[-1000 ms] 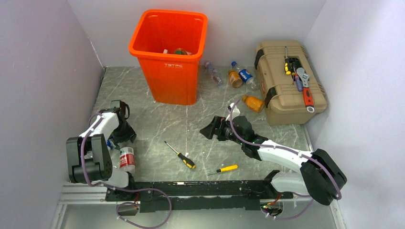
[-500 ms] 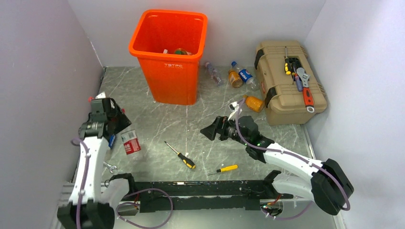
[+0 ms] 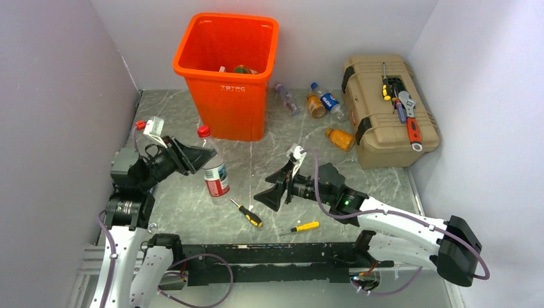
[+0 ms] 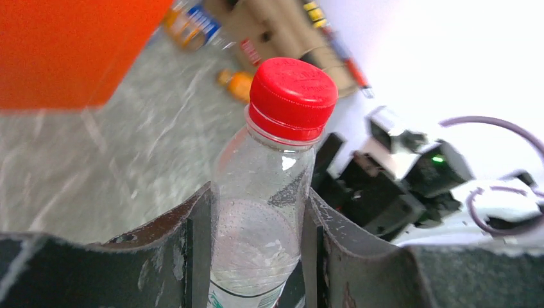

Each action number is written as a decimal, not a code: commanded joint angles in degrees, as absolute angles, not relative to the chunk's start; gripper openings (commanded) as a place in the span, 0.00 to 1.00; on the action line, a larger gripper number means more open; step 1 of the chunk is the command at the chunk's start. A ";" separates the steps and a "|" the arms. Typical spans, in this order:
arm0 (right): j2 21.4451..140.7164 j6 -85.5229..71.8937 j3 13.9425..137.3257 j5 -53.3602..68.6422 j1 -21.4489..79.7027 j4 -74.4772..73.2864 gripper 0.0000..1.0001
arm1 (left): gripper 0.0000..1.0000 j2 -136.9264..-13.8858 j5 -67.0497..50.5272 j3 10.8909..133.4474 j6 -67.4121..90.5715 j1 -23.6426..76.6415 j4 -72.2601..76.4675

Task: Put the plastic bottles in the bin
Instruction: Pick up the plastic bottle at the center of the board.

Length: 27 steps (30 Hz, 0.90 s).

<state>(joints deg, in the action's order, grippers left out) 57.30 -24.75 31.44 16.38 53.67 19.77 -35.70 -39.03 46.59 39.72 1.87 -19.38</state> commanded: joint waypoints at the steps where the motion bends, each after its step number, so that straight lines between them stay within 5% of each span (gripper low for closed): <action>1: 54.03 -19.99 33.92 8.17 56.57 22.09 0.92 | 0.27 -35.02 -48.30 45.84 45.17 3.77 10.89; 8: 49.65 -17.24 34.94 0.27 58.10 22.35 0.93 | 0.24 -47.78 -56.56 53.71 45.43 5.49 31.35; 19: 49.39 -13.24 35.90 3.17 58.18 31.45 1.00 | 0.26 -55.97 -60.05 41.85 59.11 14.50 70.75; 27: 58.24 -13.89 40.99 11.91 58.69 33.39 1.00 | 0.27 -52.84 -60.23 38.86 59.02 14.62 69.51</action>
<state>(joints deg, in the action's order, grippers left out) 54.54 -14.44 36.58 4.89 58.08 29.19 -56.38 -59.70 40.18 59.55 14.39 66.83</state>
